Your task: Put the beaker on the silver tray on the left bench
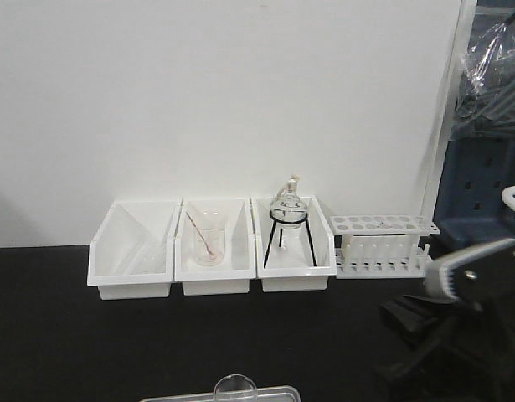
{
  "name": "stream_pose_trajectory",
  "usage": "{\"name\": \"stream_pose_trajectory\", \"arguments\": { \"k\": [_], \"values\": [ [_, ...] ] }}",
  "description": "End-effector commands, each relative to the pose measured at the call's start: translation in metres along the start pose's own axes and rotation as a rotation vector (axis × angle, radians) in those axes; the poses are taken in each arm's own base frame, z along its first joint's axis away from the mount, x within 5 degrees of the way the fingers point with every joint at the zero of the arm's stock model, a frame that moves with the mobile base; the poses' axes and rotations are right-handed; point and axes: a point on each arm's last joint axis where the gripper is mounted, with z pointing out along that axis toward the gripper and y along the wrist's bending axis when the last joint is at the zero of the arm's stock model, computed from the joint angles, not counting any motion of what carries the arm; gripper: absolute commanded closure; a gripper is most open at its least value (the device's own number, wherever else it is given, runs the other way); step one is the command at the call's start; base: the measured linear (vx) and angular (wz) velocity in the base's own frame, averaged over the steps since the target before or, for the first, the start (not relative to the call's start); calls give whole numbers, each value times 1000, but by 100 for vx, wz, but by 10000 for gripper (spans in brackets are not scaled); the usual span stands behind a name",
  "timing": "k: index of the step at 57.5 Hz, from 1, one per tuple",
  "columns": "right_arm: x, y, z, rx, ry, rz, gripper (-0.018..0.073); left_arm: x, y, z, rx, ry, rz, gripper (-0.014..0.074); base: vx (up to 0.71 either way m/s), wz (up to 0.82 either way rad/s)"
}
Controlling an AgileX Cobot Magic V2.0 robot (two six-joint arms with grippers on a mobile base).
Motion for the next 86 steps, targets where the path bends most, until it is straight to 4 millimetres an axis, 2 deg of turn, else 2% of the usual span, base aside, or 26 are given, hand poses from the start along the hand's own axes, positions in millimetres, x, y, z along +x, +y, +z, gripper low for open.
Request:
{"name": "stream_pose_trajectory", "arguments": {
  "k": [1,13,19,29,39,54,61,73,86],
  "values": [
    [-4,-6,-33,22,-86,37,567,1,-1,2,7,-65,0,595,0,0],
    [39,-27,-103,184,-139,120,567,1,-1,2,7,-65,0,595,0,0],
    [54,-34,-129,235,-200,151,567,1,-1,2,7,-65,0,595,0,0],
    [67,-41,-161,264,-320,220,567,1,-1,2,7,-65,0,595,0,0],
    [69,-43,-178,258,-415,240,567,1,-1,2,7,-65,0,595,0,0],
    [70,-43,-181,250,-428,256,567,1,-1,2,7,-65,0,595,0,0],
    [77,-39,-175,213,-375,267,567,1,-1,2,7,-65,0,595,0,0],
    [118,-16,-141,29,-185,124,567,1,-1,2,7,-65,0,595,0,0],
    [155,-1,-113,-108,-353,150,567,1,-1,2,7,-65,0,595,0,0]
  ]
}}
